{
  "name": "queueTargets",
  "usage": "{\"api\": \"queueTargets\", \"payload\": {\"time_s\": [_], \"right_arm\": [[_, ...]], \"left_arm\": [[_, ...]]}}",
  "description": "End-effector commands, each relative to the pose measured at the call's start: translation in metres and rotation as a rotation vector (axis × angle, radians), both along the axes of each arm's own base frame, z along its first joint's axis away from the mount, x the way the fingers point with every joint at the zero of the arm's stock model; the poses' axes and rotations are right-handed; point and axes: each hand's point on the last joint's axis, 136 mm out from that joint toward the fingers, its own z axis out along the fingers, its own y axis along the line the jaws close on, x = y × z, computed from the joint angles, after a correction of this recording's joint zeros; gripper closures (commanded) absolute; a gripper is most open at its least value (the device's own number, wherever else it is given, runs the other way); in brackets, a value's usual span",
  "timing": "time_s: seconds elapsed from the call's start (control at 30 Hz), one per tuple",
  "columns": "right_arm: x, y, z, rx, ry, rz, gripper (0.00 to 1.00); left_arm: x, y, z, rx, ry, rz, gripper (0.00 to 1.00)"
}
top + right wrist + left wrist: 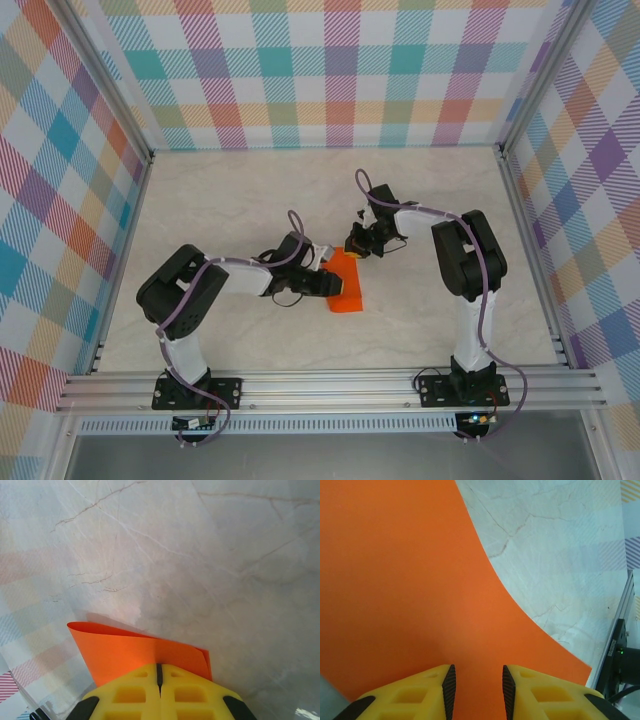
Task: Fold a paper plane with a square sheet of paper (fold left side to right side)
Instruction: First fold the square sheet of paper in half at the center of the table.
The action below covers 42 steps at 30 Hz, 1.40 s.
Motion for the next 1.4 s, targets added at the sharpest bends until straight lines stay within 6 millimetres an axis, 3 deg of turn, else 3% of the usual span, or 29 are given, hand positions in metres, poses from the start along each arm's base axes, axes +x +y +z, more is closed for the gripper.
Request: {"api": "queueTargets", "payload": {"time_s": [0.0,0.37,0.83,0.9,1.13,1.27,1.37], "right_arm": [[-0.021,-0.023,-0.036,-0.141,0.096,-0.007,1.0],[-0.023,-0.023,-0.037,-0.14,0.099,-0.007,1.0],[-0.023,-0.023,-0.036,-0.138,0.097,-0.01,1.0],[-0.024,-0.024,-0.036,-0.142,0.096,-0.013,1.0],[-0.022,-0.032,-0.026,-0.139,0.053,-0.064,1.0],[-0.019,-0.036,-0.016,-0.117,0.026,-0.107,1.0],[-0.015,-0.032,-0.005,-0.082,-0.009,-0.113,1.0]], "left_arm": [[-0.047,0.007,-0.02,0.071,0.127,-0.061,0.67],[-0.067,-0.004,-0.011,0.075,0.093,-0.106,0.67],[-0.094,0.003,-0.02,0.109,0.107,-0.105,0.67],[-0.094,0.003,-0.014,0.092,0.097,-0.1,0.67],[-0.074,0.012,0.039,0.063,-0.021,-0.046,0.64],[-0.048,0.031,0.065,0.036,-0.042,0.067,0.58],[-0.027,0.047,0.07,0.043,-0.03,0.157,0.55]]}}
